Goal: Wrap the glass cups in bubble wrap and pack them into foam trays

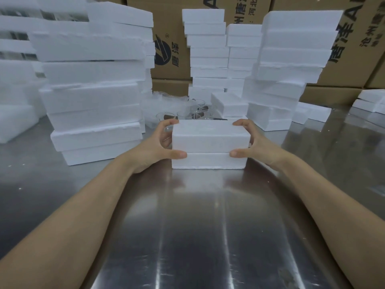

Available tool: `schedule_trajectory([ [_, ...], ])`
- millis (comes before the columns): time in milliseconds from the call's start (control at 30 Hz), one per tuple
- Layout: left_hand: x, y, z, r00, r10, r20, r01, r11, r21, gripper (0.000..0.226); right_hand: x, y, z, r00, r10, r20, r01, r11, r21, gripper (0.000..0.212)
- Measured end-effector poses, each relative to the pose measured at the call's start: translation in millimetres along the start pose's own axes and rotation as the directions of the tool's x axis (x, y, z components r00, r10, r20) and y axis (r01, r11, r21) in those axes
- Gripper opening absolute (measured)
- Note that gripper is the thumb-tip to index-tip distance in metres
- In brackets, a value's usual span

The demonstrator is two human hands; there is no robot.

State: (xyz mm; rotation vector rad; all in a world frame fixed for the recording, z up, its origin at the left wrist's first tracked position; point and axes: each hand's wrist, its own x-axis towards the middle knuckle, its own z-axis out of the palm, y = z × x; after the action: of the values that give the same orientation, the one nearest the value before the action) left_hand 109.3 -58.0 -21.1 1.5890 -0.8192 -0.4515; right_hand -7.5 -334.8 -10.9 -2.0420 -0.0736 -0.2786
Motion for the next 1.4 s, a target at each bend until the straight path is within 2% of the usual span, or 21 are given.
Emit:
schedule_trajectory([
  [100,-1,1,-1,1.000,0.005,-0.001,-0.005,1.000,0.006,0.079,1,2,-2,1.000,0.004,0.014,-0.004,1.000,-0.009,0.082],
  [200,-2,0,0,1.000,0.003,-0.012,-0.003,1.000,-0.011,0.082,2,3,-4,0.999,-0.005,0.039,0.007,0.999,-0.044,0.080],
  [333,-1,-1,6,0.998,0.009,-0.054,-0.011,1.000,-0.028,0.095,3,5,-8,1.000,-0.018,-0.005,0.018,0.994,-0.108,0.076],
  [467,1,-4,13,0.987,0.017,-0.159,-0.011,0.999,0.036,0.102,-7,7,-30,0.996,0.026,-0.088,-0.037,0.992,-0.124,0.077],
  [633,3,-7,10,0.985,0.005,-0.175,0.015,0.994,0.109,0.103,-28,23,-66,0.959,0.087,-0.269,-0.111,0.991,-0.075,0.082],
  [767,4,-7,12,0.977,0.004,-0.214,0.029,0.988,0.152,0.090,-46,32,-90,0.895,0.120,-0.430,-0.178,0.979,-0.099,0.082],
  [867,6,-9,15,0.970,0.002,-0.244,0.038,0.986,0.162,0.058,-50,41,-100,0.838,0.144,-0.527,-0.216,0.973,-0.078,0.089],
  [933,7,-9,16,0.967,0.006,-0.254,0.041,0.983,0.180,0.044,-50,44,-99,0.834,0.151,-0.531,-0.225,0.971,-0.078,0.094],
  [1100,7,-8,17,0.958,0.015,-0.287,0.040,0.982,0.182,0.039,-46,44,-103,0.824,0.197,-0.532,-0.263,0.964,-0.050,0.096],
  [1167,7,-8,17,0.957,0.011,-0.290,0.041,0.984,0.174,0.035,-40,42,-100,0.742,0.224,-0.631,-0.239,0.969,0.064,0.085],
  [1200,7,-9,17,0.955,0.011,-0.295,0.040,0.985,0.165,0.030,-39,37,-96,0.671,0.157,-0.725,-0.180,0.983,0.045,0.073],
  [1233,7,-8,18,0.953,0.014,-0.302,0.037,0.986,0.161,0.024,-38,30,-90,0.579,0.008,-0.816,-0.095,0.994,-0.057,0.061],
  [1300,7,-8,20,0.950,0.041,-0.309,0.027,0.976,0.215,0.011,-34,7,-73,0.409,-0.339,-0.847,0.059,0.936,-0.346,0.033],
  [1333,8,-8,21,0.953,0.079,-0.291,0.012,0.954,0.298,0.008,-30,-5,-60,0.398,-0.425,-0.813,0.103,0.901,-0.420,0.020],
  [1367,9,-9,22,0.955,0.133,-0.265,-0.011,0.909,0.416,0.011,-26,-17,-44,0.442,-0.437,-0.783,0.130,0.895,-0.427,0.016],
  [1400,10,-10,23,0.952,0.195,-0.238,-0.038,0.842,0.538,0.014,-22,-27,-25,0.521,-0.400,-0.754,0.140,0.911,-0.387,0.022],
])
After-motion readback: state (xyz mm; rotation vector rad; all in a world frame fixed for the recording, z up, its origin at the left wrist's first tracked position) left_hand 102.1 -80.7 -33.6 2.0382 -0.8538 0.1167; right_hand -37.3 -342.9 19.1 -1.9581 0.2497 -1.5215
